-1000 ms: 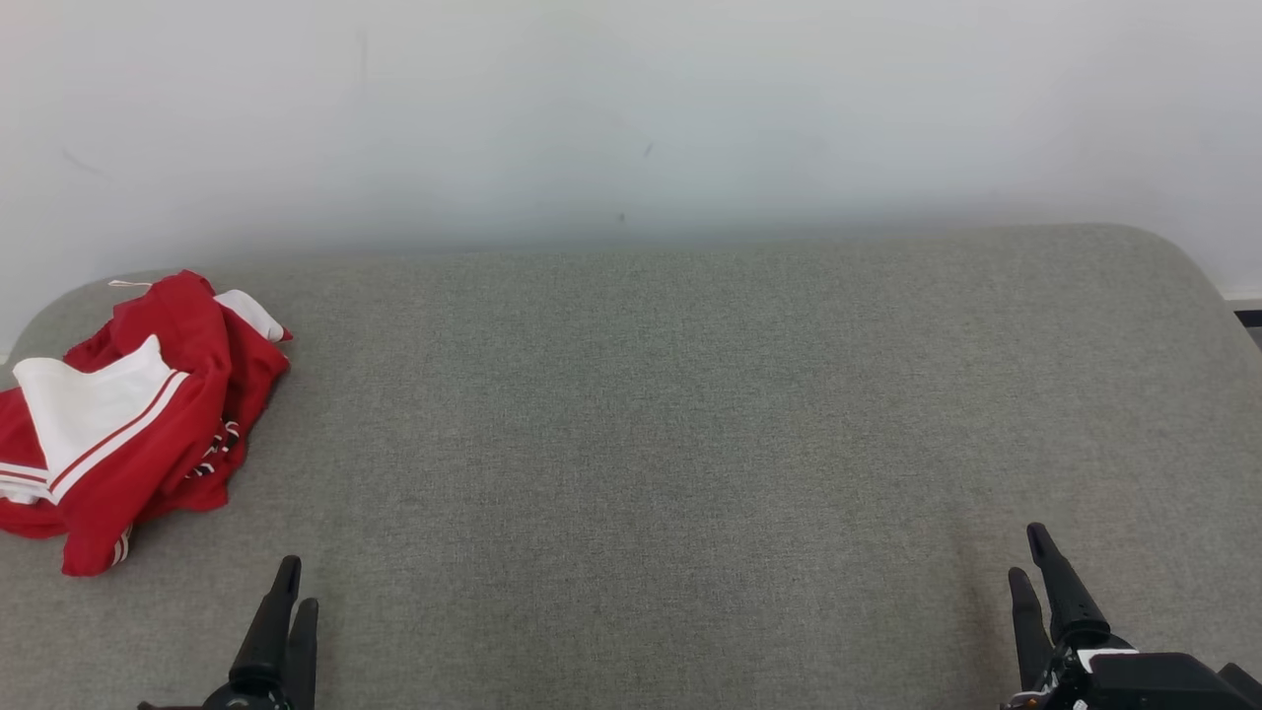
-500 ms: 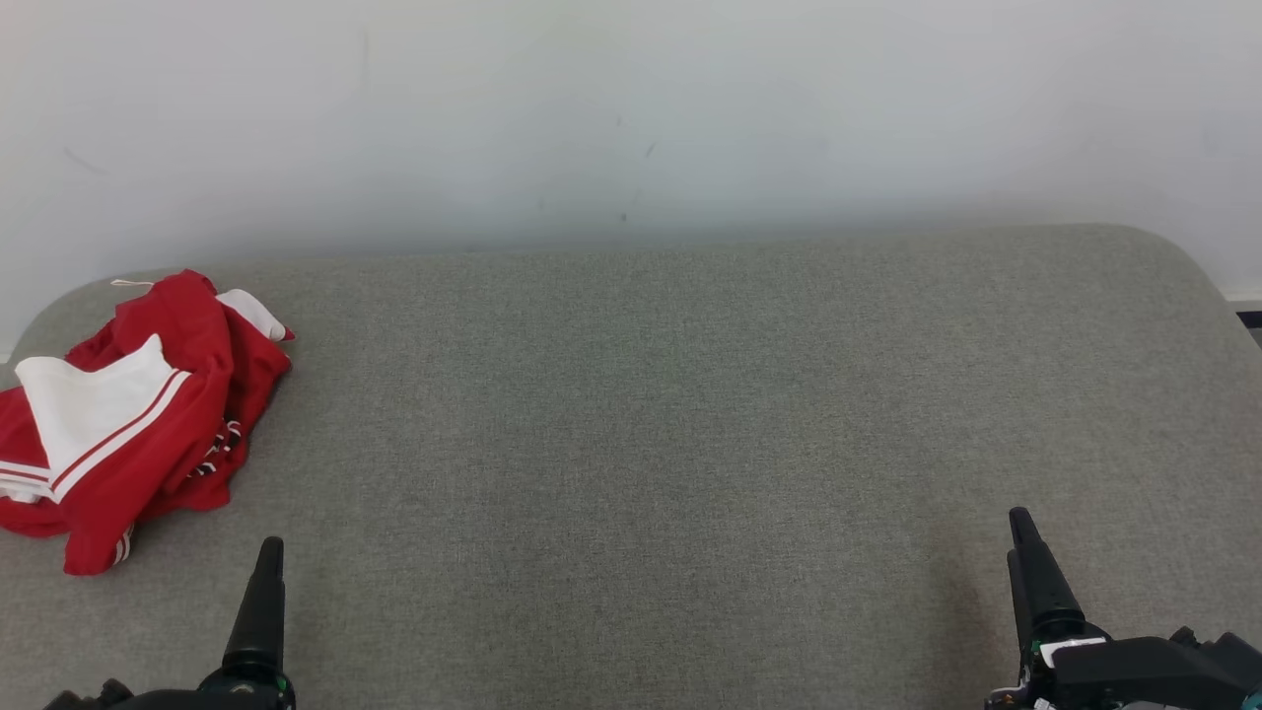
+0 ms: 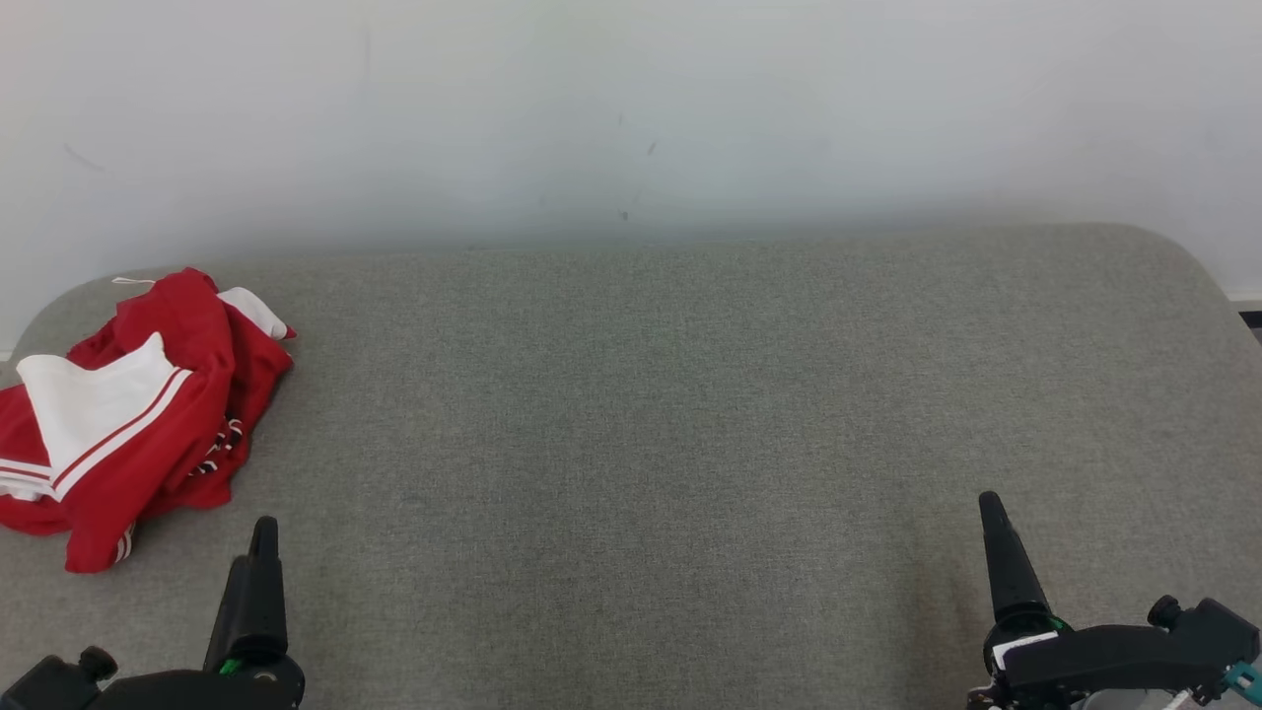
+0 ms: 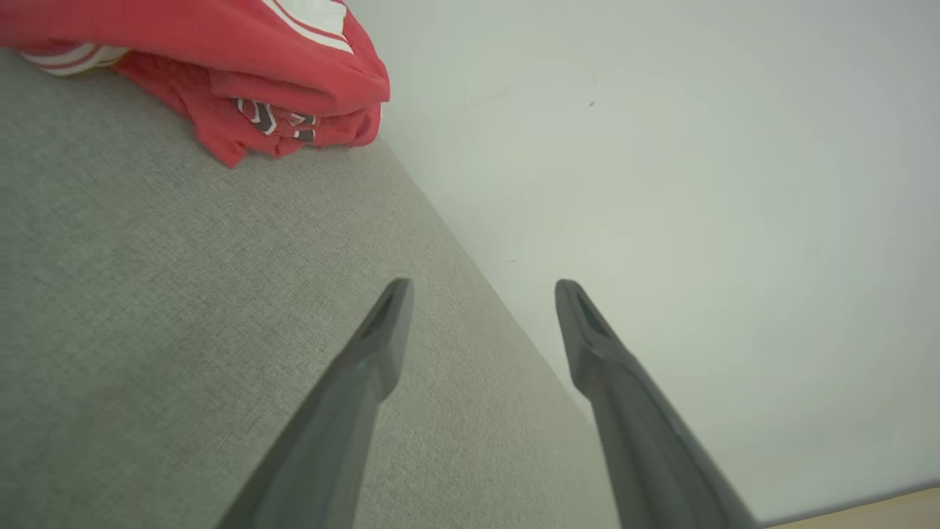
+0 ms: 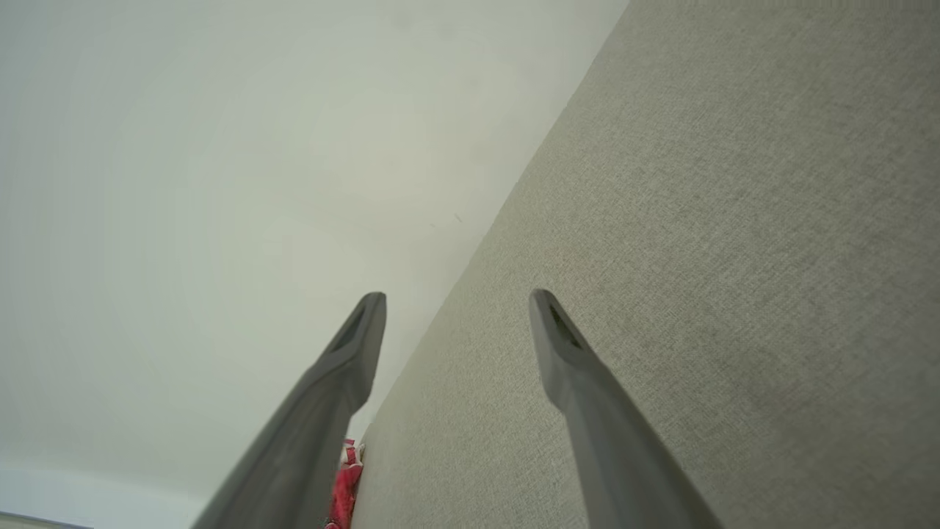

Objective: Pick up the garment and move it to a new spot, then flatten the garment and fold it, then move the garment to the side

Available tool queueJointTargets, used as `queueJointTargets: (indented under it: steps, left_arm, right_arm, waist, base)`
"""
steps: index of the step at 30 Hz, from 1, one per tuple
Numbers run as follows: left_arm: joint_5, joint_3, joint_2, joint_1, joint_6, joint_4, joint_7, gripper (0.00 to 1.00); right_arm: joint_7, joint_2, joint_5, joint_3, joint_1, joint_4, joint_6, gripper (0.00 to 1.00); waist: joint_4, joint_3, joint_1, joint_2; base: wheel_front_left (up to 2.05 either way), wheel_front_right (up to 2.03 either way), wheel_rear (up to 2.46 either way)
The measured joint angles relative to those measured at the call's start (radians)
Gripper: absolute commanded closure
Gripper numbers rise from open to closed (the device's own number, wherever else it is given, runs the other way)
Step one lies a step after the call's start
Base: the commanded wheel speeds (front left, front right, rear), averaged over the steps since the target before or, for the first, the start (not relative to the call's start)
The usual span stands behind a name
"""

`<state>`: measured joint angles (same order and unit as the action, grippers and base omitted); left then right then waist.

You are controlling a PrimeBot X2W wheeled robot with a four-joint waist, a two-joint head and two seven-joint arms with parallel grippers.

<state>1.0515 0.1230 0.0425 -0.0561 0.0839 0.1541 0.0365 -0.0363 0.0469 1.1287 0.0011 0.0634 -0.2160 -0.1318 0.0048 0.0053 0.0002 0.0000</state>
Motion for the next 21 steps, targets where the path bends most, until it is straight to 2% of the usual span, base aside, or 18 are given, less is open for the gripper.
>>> queueJointTargets:
  steps: [10,21]
  left_arm:
    - [-0.206,0.0,0.005,0.006,-0.014,-0.03,0.035,0.0]
    - [-0.383,-0.011,0.02,0.02,-0.028,-0.041,0.069,0.0]
  right_arm:
    - [-0.035,0.0,-0.164,0.033,0.005,-0.001,0.0,0.0]
    - [-0.07,0.001,-0.326,0.06,0.01,-0.01,0.0,0.0]
  waist:
    - [0.003,-0.001,-0.0001,0.0]
    - [0.007,-0.003,-0.0002,0.0]
  base:
    - [0.0,0.0,0.0]
    - [0.0,0.0,0.0]
